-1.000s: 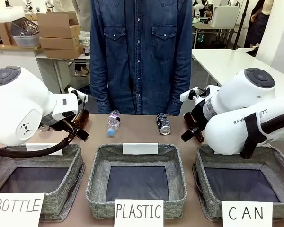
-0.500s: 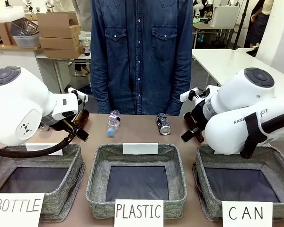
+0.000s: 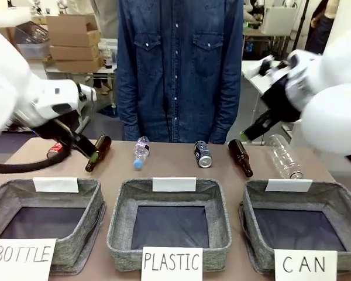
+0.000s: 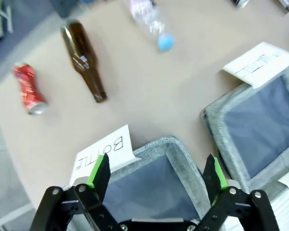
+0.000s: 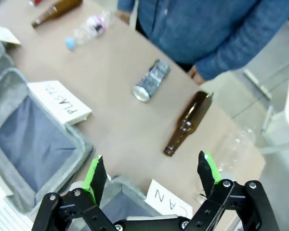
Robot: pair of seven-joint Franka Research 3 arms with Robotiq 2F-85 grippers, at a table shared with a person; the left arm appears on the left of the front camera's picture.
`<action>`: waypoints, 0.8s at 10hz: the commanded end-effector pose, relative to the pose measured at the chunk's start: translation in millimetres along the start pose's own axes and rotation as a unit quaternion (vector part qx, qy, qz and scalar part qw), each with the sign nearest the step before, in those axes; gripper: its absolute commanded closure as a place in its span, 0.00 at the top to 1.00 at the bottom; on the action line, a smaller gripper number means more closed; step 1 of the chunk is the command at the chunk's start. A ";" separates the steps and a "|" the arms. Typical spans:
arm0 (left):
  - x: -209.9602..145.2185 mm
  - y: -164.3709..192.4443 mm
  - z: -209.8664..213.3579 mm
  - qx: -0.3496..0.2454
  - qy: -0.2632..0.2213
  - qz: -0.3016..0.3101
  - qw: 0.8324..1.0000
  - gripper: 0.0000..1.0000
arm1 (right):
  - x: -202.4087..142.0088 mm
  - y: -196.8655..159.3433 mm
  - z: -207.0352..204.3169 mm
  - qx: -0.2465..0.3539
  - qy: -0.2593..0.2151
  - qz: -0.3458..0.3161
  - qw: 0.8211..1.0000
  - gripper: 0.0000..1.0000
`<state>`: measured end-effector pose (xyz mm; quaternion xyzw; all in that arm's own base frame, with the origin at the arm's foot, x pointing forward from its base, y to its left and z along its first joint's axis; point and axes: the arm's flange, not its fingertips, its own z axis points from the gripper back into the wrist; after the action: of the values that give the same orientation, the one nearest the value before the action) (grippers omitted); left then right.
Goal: Sort the can waste into the basket.
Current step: Pick up the can waste from the table and place it in the right Fabric basket.
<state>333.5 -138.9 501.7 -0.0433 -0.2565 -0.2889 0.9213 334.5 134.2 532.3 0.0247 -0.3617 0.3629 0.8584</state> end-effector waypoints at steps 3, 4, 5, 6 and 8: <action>-2.3 3.9 -49.5 -0.007 0.034 0.003 0.999 1.00 | 0.0 0.0 0.0 0.000 0.000 0.000 1.000 1.00; -4.6 -0.1 -3.8 -0.001 0.013 0.001 1.000 1.00 | 0.0 0.0 0.0 0.000 0.000 0.000 1.000 1.00; -1.9 0.7 -2.1 -0.172 0.025 -0.042 0.984 1.00 | -3.8 -1.6 23.6 0.005 -0.002 -0.016 1.000 1.00; -4.7 16.9 15.4 -0.267 0.023 -0.036 0.963 1.00 | -11.1 -3.6 32.8 0.073 -0.022 -0.005 0.997 1.00; -29.4 65.1 46.5 -0.438 -0.046 -0.007 0.898 1.00 | -34.2 -19.4 54.0 0.346 -0.086 -0.033 0.934 1.00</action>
<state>322.6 -103.1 528.7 -0.3243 -0.2053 -0.3918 0.8362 307.6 114.3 549.8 0.1926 -0.3387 0.4060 0.8266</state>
